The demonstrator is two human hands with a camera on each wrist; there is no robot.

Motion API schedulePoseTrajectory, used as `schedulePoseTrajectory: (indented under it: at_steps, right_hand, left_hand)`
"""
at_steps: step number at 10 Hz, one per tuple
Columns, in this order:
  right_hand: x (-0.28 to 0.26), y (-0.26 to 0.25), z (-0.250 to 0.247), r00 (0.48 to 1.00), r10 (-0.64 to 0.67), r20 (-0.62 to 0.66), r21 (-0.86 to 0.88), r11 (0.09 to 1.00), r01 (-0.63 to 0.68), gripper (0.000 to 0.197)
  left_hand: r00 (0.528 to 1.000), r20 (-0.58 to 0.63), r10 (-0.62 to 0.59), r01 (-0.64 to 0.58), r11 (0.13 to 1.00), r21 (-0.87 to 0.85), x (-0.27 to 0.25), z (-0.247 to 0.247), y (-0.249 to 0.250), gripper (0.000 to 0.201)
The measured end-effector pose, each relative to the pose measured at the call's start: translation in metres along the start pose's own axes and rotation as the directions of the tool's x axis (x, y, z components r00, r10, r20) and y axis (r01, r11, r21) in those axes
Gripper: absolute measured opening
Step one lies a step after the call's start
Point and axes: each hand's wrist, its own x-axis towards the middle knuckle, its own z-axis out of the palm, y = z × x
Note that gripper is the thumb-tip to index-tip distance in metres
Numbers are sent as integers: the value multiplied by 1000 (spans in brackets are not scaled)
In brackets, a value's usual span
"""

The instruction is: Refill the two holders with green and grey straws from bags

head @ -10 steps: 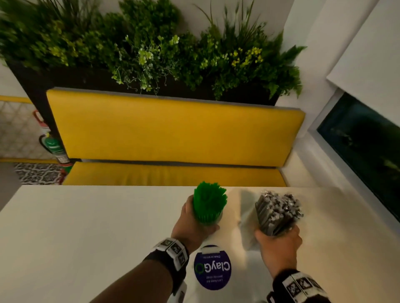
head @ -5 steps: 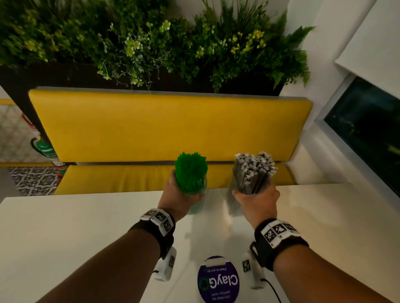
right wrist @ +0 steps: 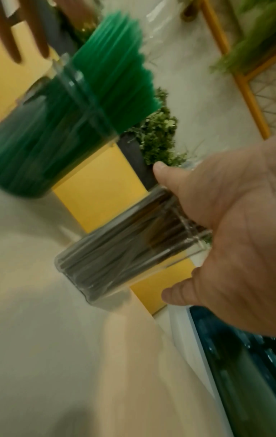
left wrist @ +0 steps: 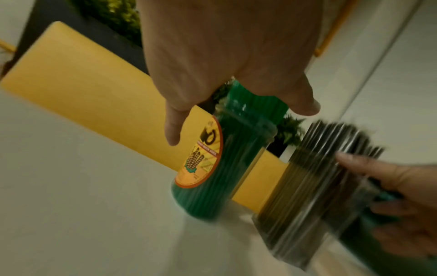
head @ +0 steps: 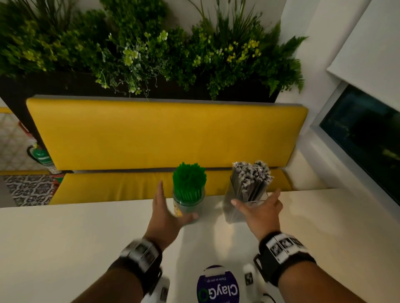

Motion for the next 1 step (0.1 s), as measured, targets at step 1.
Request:
schedulePoseTrajectory:
  at_steps: [1]
  right_hand:
    - [-36,29,-37,995,-68,-75,-32,997,66,133]
  left_hand:
    - [981,22,-194,193,950,-245,-73,-27,-27,133]
